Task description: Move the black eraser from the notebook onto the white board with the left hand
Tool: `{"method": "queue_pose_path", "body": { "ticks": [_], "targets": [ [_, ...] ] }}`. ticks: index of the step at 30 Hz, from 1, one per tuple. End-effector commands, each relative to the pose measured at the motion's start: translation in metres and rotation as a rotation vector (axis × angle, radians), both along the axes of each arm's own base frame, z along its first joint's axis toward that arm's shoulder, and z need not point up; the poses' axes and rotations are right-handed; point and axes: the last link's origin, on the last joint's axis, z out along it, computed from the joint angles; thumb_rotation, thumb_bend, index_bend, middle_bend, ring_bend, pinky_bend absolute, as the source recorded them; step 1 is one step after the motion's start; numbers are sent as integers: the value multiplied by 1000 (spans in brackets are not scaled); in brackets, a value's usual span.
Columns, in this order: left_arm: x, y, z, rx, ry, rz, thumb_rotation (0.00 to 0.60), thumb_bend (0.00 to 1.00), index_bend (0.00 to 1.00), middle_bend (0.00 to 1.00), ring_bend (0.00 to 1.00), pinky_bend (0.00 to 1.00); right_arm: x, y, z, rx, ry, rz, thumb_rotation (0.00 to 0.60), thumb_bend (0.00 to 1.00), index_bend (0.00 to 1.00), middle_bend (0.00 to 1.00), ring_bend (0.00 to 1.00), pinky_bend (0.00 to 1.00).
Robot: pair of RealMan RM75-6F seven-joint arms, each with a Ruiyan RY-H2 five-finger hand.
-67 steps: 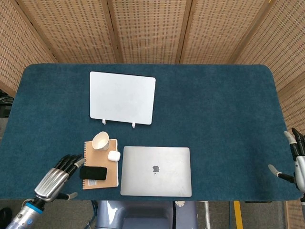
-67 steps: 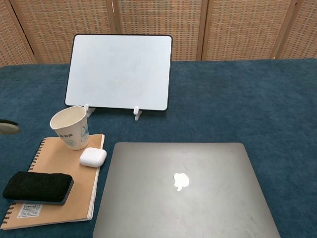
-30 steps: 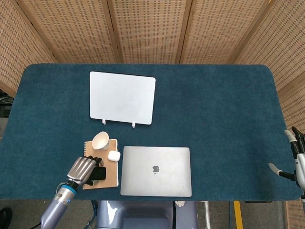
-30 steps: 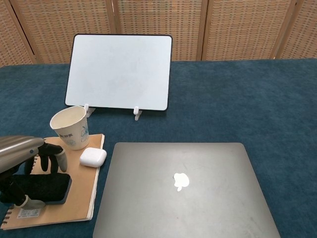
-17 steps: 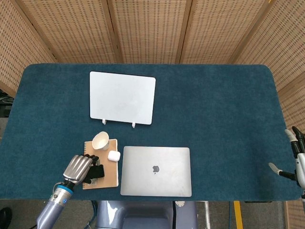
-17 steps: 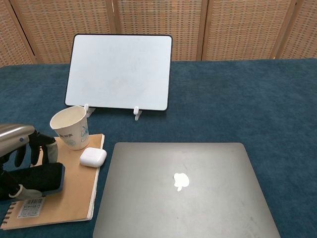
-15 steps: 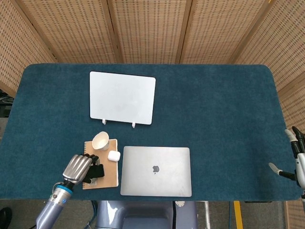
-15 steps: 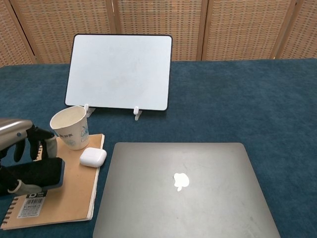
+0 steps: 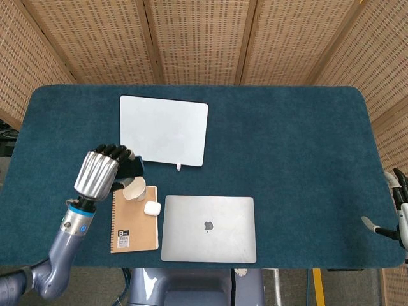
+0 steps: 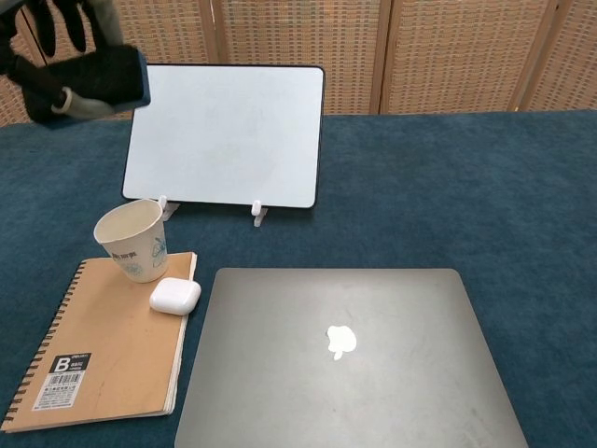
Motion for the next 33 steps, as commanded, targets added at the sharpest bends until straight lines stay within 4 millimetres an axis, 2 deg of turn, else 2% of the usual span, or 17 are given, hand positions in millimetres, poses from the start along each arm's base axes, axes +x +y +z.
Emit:
{"method": "queue_pose_path", "body": {
  "ticks": [1,4,8,12,15,21,30,31,32,33],
  "targets": [
    [20,42,-1,53,19,-50,600,111,537,540,465,530,-2,-3,0,0,0,-11,600,0,0,0,0,0],
    [26,72,-16,66,66,-68,600,103,543,540,465,530,-4,-6,-1,2,4,-24,600,0,0,0,0,0],
    [24,99,-38,61,115,-57,600,100,551,543,465,530,-8,-10,-2,4,5,-48,600,0,0,0,0,0],
    [15,123,-59,64,132,-11,600,102,555,547,465,530,-14,-15,-3,9,7,-82,600,0,0,0,0,0],
    [4,139,-68,68,163,38,600,102,555,547,465,530,-18,-17,-4,13,7,-103,600,0,0,0,0,0],
    [-9,158,-81,51,140,104,600,96,555,548,465,530,-21,-21,-5,14,10,-118,600,0,0,0,0,0],
    [-12,166,-94,37,115,138,600,72,551,543,460,530,-25,-24,-8,25,14,-145,600,0,0,0,0,0],
    [-11,167,-96,32,115,141,600,65,528,517,439,527,-26,-25,-8,24,14,-147,600,0,0,0,0,0],
    [-11,167,-97,29,115,141,600,48,458,411,347,474,-26,-25,-8,24,14,-148,600,0,0,0,0,0],
    [-11,167,-99,26,118,139,600,29,338,248,209,361,-26,-25,-8,24,14,-150,600,0,0,0,0,0]
  ]
}}
